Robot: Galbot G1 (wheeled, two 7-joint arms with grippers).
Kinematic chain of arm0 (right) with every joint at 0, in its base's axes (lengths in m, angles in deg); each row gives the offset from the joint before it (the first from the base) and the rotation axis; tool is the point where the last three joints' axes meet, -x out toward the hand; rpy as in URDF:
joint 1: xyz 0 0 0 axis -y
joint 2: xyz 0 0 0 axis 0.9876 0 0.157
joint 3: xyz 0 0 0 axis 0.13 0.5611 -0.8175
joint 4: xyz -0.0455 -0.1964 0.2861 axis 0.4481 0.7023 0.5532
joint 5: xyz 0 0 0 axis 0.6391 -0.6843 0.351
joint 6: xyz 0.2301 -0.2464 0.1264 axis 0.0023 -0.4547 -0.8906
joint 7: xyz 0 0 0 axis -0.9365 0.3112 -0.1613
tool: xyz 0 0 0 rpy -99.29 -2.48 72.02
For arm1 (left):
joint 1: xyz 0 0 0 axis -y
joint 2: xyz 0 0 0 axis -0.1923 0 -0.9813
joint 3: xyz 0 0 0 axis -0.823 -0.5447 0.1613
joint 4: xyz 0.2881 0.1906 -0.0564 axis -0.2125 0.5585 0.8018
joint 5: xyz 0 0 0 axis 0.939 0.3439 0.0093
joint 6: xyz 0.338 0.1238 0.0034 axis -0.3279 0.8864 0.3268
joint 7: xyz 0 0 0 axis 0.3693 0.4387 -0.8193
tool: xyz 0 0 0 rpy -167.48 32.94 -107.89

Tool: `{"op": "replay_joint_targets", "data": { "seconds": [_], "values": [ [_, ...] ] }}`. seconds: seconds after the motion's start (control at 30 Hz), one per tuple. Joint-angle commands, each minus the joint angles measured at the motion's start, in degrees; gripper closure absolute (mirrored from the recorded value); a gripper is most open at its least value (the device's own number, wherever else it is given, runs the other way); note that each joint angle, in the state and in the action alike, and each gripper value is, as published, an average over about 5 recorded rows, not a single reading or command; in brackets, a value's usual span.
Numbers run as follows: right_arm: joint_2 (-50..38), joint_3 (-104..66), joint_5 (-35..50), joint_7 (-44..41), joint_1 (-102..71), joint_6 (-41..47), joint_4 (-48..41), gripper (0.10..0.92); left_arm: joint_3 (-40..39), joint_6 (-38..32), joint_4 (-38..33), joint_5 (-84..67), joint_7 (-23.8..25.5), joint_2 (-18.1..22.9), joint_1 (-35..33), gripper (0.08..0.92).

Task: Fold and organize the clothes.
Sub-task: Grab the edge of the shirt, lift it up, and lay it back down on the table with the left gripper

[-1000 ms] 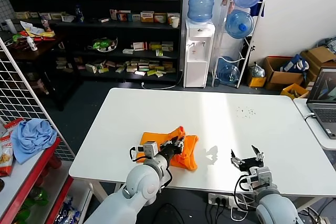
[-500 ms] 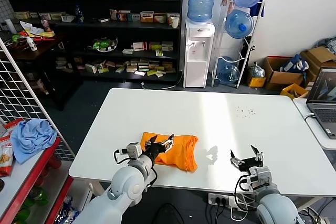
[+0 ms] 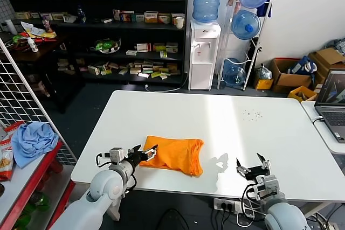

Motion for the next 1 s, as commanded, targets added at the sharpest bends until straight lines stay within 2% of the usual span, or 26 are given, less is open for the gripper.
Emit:
{"op": "replay_joint_targets", "data": {
  "seconds": [0.03, 0.3, 0.53, 1.0],
  "values": [
    [-0.08, -0.18, 0.13, -0.01, -0.16, -0.04, 0.25, 0.203, 2.28, 2.94, 6.86, -2.51, 10.53, -1.33, 2.57, 0.177],
    [-0.09, -0.09, 0.28, 0.00, 0.07, 0.05, 0.22, 0.203, 0.77, 3.73, 9.12, -1.39, 12.28, 0.33, 3.52, 0.177],
    [0.04, 0.11, 0.36, 0.09, 0.35, 0.27, 0.63, 0.203, 0.35, 3.51, 8.38, -0.76, 13.08, 0.85, 3.32, 0.197],
    [0.14, 0.10, 0.42, 0.18, -0.01, 0.34, 1.42, 0.203, 0.85, 2.08, 4.78, -0.54, 12.50, 0.75, 1.59, 0.588]
  ]
}}
